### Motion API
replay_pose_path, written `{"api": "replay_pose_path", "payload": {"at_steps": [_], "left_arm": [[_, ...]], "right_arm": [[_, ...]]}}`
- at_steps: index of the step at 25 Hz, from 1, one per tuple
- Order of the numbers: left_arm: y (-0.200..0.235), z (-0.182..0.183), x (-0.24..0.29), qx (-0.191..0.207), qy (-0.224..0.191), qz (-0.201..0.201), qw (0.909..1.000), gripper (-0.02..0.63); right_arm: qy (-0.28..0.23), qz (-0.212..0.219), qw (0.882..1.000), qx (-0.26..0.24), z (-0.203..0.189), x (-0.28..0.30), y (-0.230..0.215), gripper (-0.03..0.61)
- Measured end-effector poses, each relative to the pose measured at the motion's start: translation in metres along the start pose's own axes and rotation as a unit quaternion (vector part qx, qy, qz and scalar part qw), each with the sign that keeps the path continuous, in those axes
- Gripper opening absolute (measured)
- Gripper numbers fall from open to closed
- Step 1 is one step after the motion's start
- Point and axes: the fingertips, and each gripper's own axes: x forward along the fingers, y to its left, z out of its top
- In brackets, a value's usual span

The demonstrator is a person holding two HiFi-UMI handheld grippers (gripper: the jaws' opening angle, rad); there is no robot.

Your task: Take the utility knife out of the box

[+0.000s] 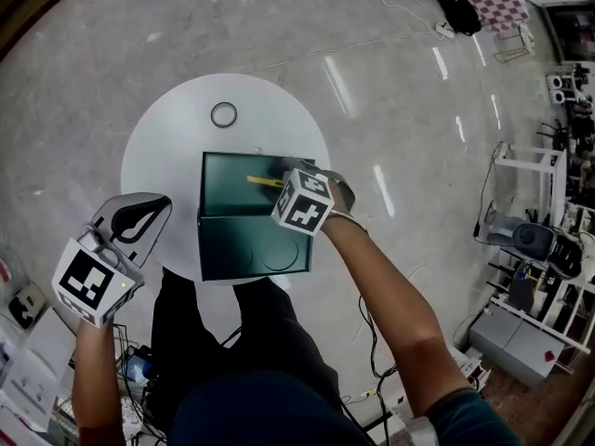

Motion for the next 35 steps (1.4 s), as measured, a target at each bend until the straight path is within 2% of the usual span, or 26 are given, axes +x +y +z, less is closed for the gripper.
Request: {"api": "replay_pose_path", "payload": {"at_steps": [5, 10, 13, 21, 24, 29, 35], "left_arm": [[-0.001, 0.003, 0.007, -0.003, -0.002, -0.002, 1.0000, 0.020], [0.003, 0.001, 0.008, -0.007, -0.004, -0.002, 1.0000, 0.020], [0.005, 0.001, 0.008, -0.009, -0.005, -0.001, 0.9999, 0.020], [-0.001, 0.010, -0.017, -0.009, 0.010, 0.013, 0.9998, 0.020], [0.000, 0.013, -0.021, -0.005, 0.018, 0.017, 0.9997, 0.020], [0.016, 0.005, -0.022, 0.021, -0.011, 0.016, 0.9996, 0.020], [0.011, 0.010, -0.033, 0.032, -0.003, 0.013, 0.9994, 0.020]], "right_arm": [[0.048, -0.020, 0.998, -0.033, -0.011, 0.007, -0.003, 0.137], [0.067, -0.025, 0.997, -0.039, -0.008, 0.010, -0.004, 0.123], [0.070, -0.015, 0.997, -0.040, -0.009, 0.010, -0.002, 0.084], [0.064, -0.006, 0.998, -0.028, -0.005, -0.003, 0.010, 0.074], [0.060, -0.010, 0.998, -0.013, -0.008, -0.009, 0.006, 0.074], [0.065, -0.017, 0.998, -0.004, -0.003, 0.001, 0.002, 0.074], [0.059, -0.035, 0.998, 0.007, 0.002, -0.012, 0.002, 0.074]]}}
